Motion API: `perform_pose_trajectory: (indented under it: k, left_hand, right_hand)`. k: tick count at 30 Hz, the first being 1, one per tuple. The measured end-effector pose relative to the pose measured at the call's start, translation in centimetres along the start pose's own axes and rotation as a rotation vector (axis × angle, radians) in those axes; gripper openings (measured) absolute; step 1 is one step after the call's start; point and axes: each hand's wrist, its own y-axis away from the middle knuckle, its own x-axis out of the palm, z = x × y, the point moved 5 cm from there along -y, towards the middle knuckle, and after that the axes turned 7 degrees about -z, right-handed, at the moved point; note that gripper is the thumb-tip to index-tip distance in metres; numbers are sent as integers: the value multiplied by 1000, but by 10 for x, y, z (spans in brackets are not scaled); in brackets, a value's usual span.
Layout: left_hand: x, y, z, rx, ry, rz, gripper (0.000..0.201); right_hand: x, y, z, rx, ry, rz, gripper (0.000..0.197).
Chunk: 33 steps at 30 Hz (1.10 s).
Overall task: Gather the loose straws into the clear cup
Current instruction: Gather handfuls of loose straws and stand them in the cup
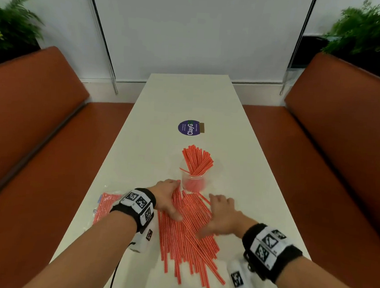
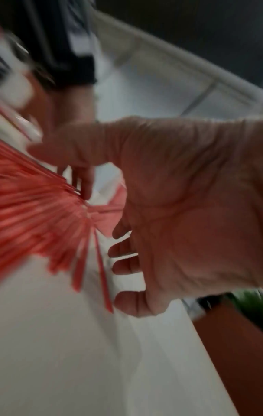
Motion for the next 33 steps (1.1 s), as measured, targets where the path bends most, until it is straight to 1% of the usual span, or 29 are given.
perform_pose_trajectory:
  k: [1,2,4,6,8,10,11,12,13,14,15,17,18,19,21,23,24,26,28,30,31,33]
  left_hand:
    - [4,4,1,4,-64,12,120]
    - [10,9,2,-6,-126,29,126]
    - [20,17,3,-6,-214,48,134]
    - [29,23,3,4,-254,42,138]
    - [34,31,0,21,-238,-1,136]
    - [36,39,-3,35,-136,-60,133]
    - [34,45,-3,35,-69,-94,133]
    - [31,51,-2,20,-18,-124,136]
    - [29,59,0,-10,-1,-139,141]
    - [31,69,3,-51,-30,-127,147]
    - [36,80,5,-91,-96,-84,153]
    - [62,102,5,-127,-247,72,160]
    - [76,111,2,-127,-297,141,162]
    - [86,117,-1,-123,-331,171,162]
    - [97,117,-6,-111,-376,133,164]
    - [95,109,-9,-117,-377,56,165]
    - [91,105,-10,-126,-359,20,163]
    - [79,96,-13,-138,-266,-51,153]
    - [68,87,-15,-124,-179,-115,135]
    - [60,82,-18,-111,-117,-145,118]
    - [57,80,-17,-116,-85,-147,114]
    - [52,76,-11,-167,0,-150,107]
  right_hand:
    - [11,10,6,-42,109,38,136]
    - [21,16,10,-75,188,49,145]
    - [33,23,19,-97,292,-3,147]
    - [37,23,25,-94,303,-75,137]
    - [37,21,29,-104,267,-105,119]
    - [37,21,32,-135,209,-94,104]
    - [35,21,32,-142,168,-84,101]
    - [32,21,30,-141,137,-74,103]
    - [28,21,26,-127,127,-57,109]
    - [25,21,22,-107,143,-32,118]
    - [24,22,19,-89,181,0,127]
    - [27,25,15,-89,290,65,145]
    - [31,27,16,-102,341,92,151]
    - [35,28,18,-116,377,114,153]
    - [44,29,24,-133,408,117,153]
    - [48,28,31,-161,445,65,145]
    - [48,26,35,-184,449,36,139]
    - [49,24,39,-219,403,15,129]
    - [48,22,43,-266,330,9,116]
    - [45,21,47,-318,290,-3,105]
    - [42,20,46,-318,254,-16,102]
    - [31,18,39,-220,111,-27,99]
